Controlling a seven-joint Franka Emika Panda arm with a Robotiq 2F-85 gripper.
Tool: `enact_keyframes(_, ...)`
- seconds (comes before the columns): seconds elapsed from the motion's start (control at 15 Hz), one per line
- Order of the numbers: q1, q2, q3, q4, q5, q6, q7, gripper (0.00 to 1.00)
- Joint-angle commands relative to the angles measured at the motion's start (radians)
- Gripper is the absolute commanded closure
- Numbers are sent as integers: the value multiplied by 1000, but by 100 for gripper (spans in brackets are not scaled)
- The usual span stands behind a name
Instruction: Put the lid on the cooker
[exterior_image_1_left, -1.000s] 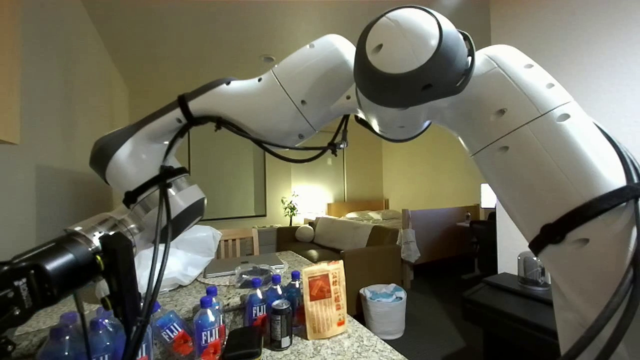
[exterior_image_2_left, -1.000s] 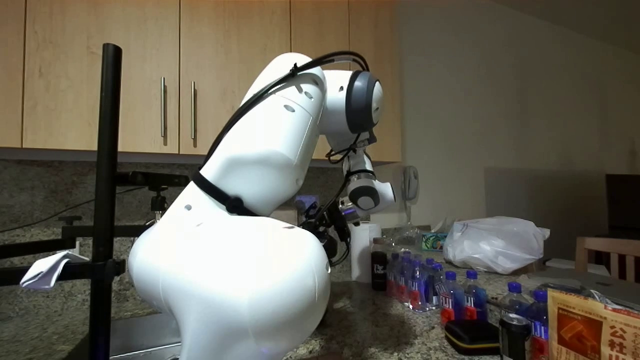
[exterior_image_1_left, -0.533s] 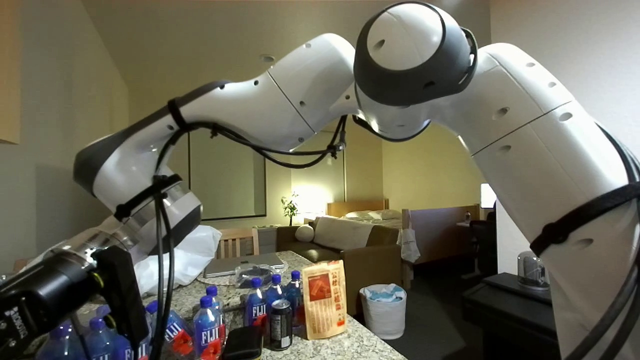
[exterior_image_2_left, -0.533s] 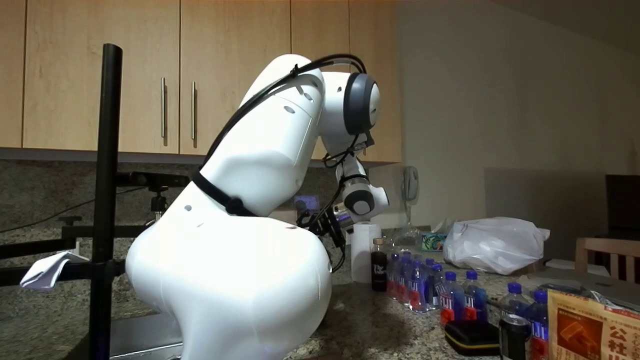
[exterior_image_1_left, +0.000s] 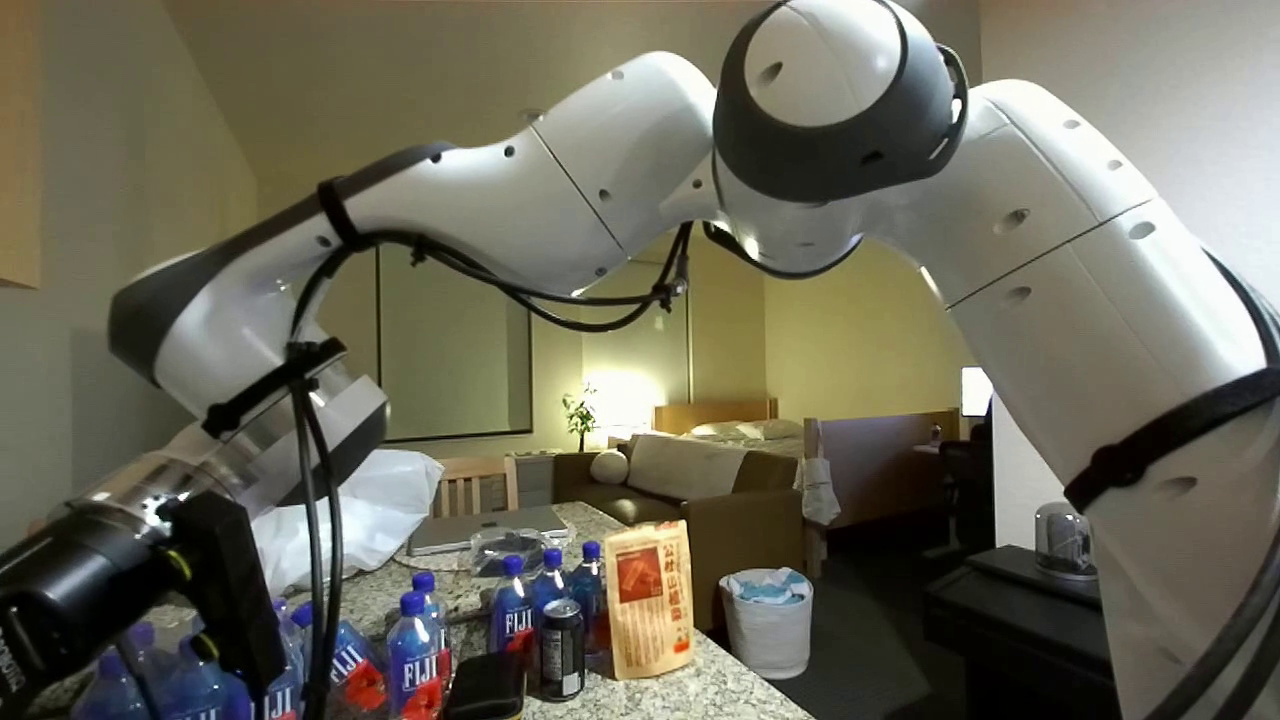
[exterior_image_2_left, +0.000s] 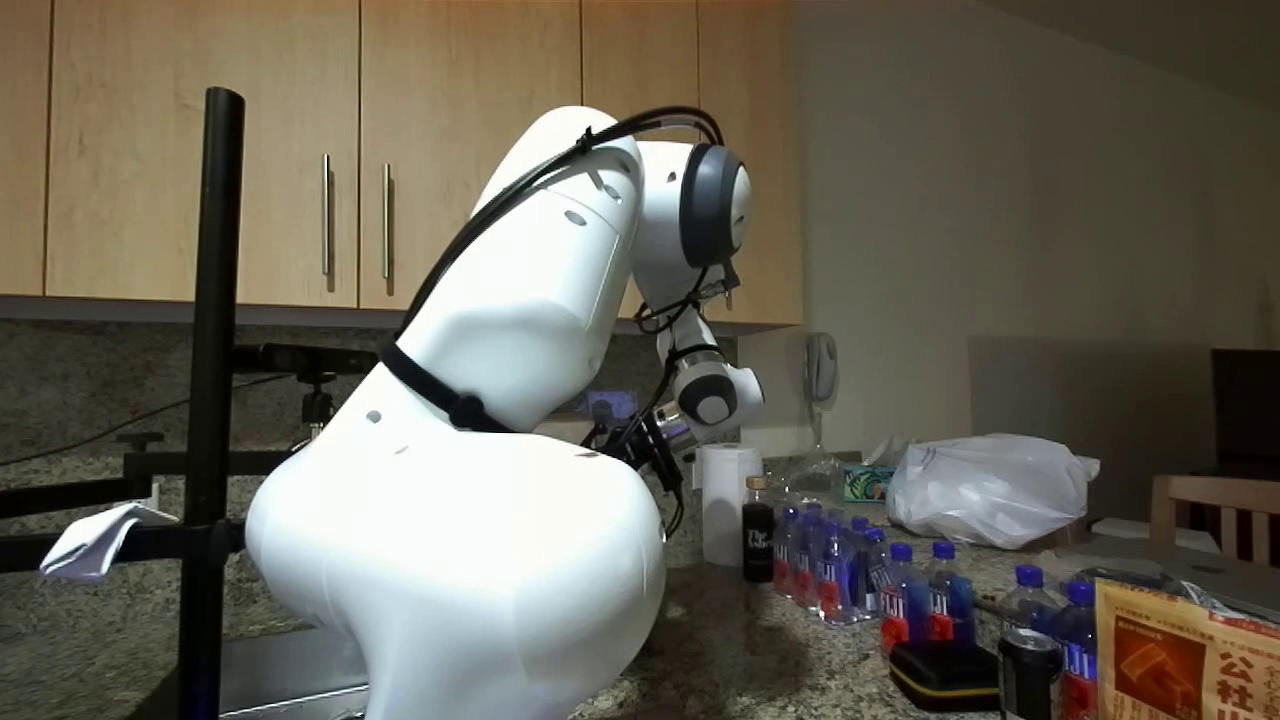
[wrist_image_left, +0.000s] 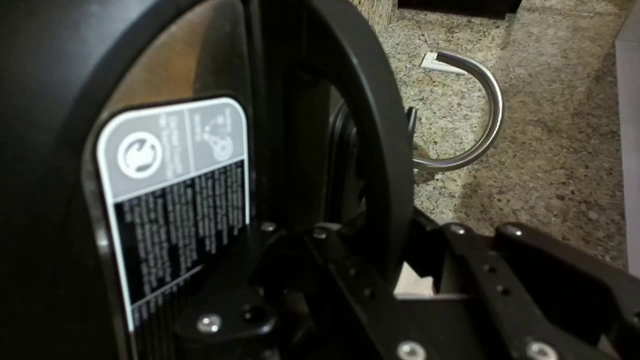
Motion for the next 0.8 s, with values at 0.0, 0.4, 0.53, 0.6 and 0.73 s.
enact_keyframes(0.0, 6, -40, 10, -7, -28, -13, 46, 97)
enact_keyframes(0.4, 9, -25, 16, 17, -51, -22, 66, 97)
enact_keyframes(0.53, 8, -22, 15, 20, -50, -18, 74, 97)
enact_keyframes(0.6, 12, -23, 14, 18, -55, -13, 79, 97)
enact_keyframes(0.73, 19, -21, 13, 18, -70, -1, 91, 97)
